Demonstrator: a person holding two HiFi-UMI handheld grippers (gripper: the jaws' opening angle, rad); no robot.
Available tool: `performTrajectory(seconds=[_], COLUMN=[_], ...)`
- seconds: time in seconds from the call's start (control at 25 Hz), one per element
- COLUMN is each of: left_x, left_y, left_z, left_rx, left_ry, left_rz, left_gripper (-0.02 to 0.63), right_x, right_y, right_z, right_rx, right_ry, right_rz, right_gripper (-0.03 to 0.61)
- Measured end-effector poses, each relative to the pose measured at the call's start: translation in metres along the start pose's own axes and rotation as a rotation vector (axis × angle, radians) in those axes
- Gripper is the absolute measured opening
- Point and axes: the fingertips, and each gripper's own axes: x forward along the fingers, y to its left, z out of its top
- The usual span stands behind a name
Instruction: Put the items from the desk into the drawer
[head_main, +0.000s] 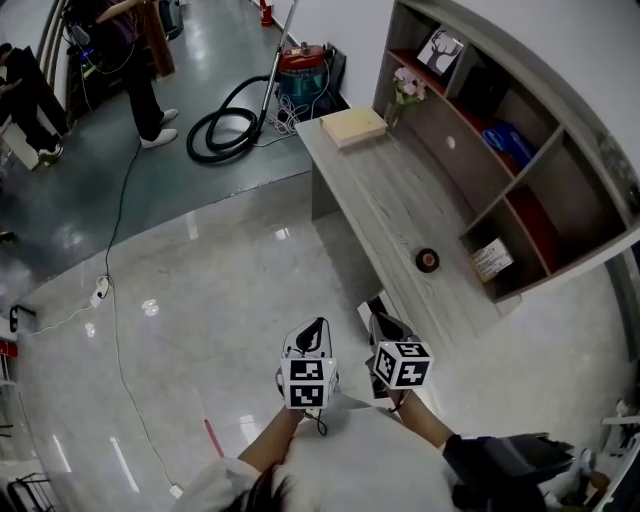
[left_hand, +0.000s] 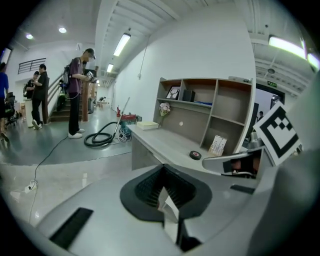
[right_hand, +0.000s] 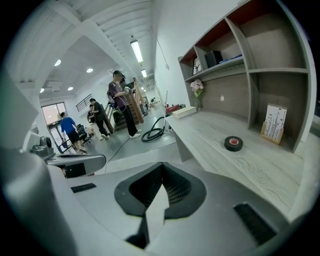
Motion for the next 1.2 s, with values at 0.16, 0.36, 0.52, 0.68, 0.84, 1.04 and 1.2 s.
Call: performTrajectory(seconds=[0.16, 0.36, 0.52, 0.68, 0.84, 1.04, 1.2], left_x=[0.025, 0.045, 0.059, 0.072, 0.09, 0.106, 0.119], left_y=[0.003, -0.001, -0.014, -0.03, -0.043, -0.054, -0.056], left_z=[0.013, 0.024, 0.027, 0.038, 0.052, 0.067, 0.069], left_rx=[0.009, 0.014, 0.051, 0.099, 0.18, 0.262, 0.251], left_ry=[-0.002, 0.009, 0.033, 0.043, 0.064, 0.075, 0.08], left_rz=[-0.035, -0.091, -0.14, -0.217, -0.321, -0.445, -0.506], left_gripper=[0.003, 0.003, 0.003, 0.003, 0.003, 0.003, 0.003], right_x=[0.012, 0.014, 0.004, -0.006, -0.012, -0.019, -0.026], right_y=[-0.016, -0.031, -0.054, -0.072, -0.083, -0.084, -0.082], right_z=[0.012, 0.02, 0.02, 0.024, 0.029, 0.028, 0.023], right_rx=[0.028, 0.056, 0.095, 0.147, 0.217, 0.303, 0.348], right_ry=[-0.007, -0.018, -0.029, -0.053, -0.094, -0.132, -0.147], right_rz=[-0.041, -0.088, -0.154, -0.23, -0.322, -0.424, -0.488], right_gripper=[-0.002, -0.002, -0.002, -0.002, -0.002, -0.002, -0.002])
